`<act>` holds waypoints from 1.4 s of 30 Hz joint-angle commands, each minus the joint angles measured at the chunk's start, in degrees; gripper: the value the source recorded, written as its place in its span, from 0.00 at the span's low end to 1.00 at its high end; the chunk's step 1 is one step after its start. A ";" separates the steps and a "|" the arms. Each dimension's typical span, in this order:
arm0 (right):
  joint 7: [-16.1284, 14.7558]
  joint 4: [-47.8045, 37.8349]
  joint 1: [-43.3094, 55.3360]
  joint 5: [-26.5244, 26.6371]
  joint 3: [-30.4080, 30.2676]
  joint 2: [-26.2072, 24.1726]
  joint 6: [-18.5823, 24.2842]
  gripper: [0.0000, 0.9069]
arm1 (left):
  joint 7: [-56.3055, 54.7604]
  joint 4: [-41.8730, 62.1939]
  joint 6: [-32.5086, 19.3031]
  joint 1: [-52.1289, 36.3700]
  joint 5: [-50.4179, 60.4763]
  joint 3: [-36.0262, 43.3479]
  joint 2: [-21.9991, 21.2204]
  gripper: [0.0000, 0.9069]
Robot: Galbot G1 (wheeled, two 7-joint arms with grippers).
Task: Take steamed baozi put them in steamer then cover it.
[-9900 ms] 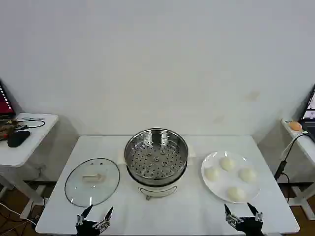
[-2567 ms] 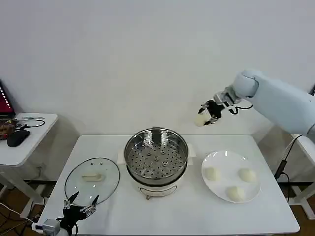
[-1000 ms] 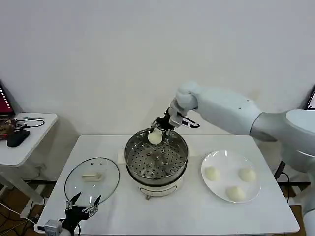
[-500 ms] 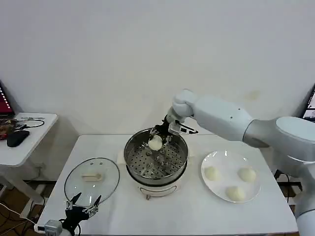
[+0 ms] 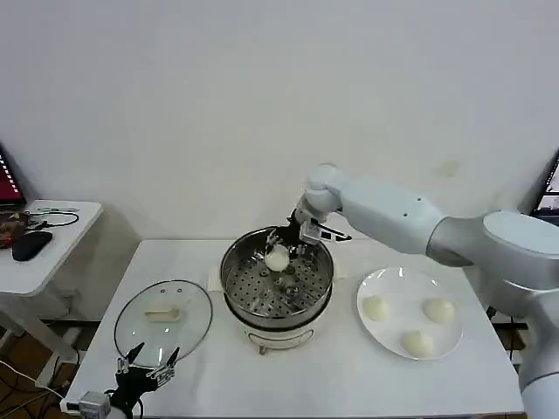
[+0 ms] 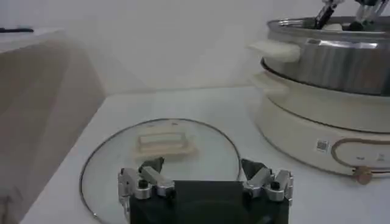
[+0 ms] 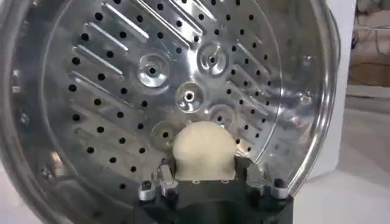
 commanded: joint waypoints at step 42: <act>-9.13 24.35 19.90 45.50 -23.53 -33.31 -38.96 1.00 | -0.04 -1.26 0.03 0.80 -0.75 -0.76 -0.80 1.00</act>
